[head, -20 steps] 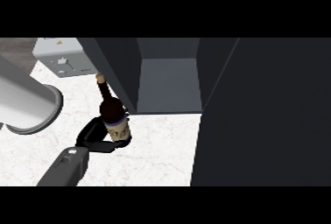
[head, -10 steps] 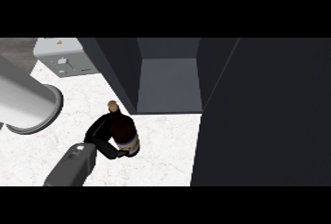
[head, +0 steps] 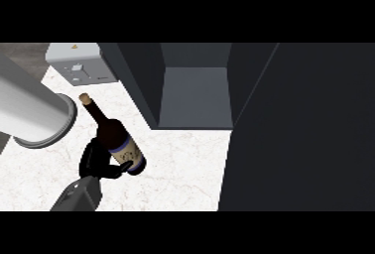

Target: Pick up the wine, place it into the cabinet and close the cabinet

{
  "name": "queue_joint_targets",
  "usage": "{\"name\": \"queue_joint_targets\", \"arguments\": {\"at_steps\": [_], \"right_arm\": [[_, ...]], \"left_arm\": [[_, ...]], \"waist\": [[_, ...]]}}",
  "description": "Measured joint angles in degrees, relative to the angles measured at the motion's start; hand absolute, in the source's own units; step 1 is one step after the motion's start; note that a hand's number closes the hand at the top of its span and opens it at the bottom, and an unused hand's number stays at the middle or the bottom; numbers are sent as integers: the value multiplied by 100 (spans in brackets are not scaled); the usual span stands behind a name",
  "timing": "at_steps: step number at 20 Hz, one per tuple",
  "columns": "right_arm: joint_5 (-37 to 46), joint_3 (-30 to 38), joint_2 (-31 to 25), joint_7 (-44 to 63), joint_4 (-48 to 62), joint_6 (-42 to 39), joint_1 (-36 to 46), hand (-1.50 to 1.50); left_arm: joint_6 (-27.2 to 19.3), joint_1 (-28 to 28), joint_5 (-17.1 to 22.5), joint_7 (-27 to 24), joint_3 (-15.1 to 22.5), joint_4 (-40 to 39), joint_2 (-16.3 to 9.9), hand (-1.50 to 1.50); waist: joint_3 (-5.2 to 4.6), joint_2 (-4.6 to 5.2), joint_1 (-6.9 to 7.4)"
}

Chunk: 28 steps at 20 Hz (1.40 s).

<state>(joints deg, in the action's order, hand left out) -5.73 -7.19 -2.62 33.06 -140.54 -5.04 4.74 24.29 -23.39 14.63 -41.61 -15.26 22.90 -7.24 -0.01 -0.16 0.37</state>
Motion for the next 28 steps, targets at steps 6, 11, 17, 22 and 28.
{"name": "queue_joint_targets", "arguments": {"at_steps": [6, 11, 17, 22, 28], "right_arm": [[-41, 51, -19, -35, -11, -73, -75, -150], [-72, 183, -50, 46, 16, -79, 65, -150], [-120, 211, -20, 27, 64, -104, 94, -150], [-93, 82, 49, -34, 50, -110, -58, -150], [-182, 291, -48, 86, 58, -171, 106, -150]], "left_arm": [[-238, 437, 398, -53, -155, 699, 250, 150], [-390, 854, 529, 379, 194, 1753, 506, 150], [-843, 1437, 814, 804, 1173, 3038, 665, 150], [-1644, 1934, 1183, 1226, 2167, 4202, 705, 150], [-2798, 2013, 1693, 1391, 3282, 4789, 719, 150]], "waist": [[4, -3, -11], [4, -4, -9], [4, -4, -14], [3, -2, -26], [1, 7, -51]]}}
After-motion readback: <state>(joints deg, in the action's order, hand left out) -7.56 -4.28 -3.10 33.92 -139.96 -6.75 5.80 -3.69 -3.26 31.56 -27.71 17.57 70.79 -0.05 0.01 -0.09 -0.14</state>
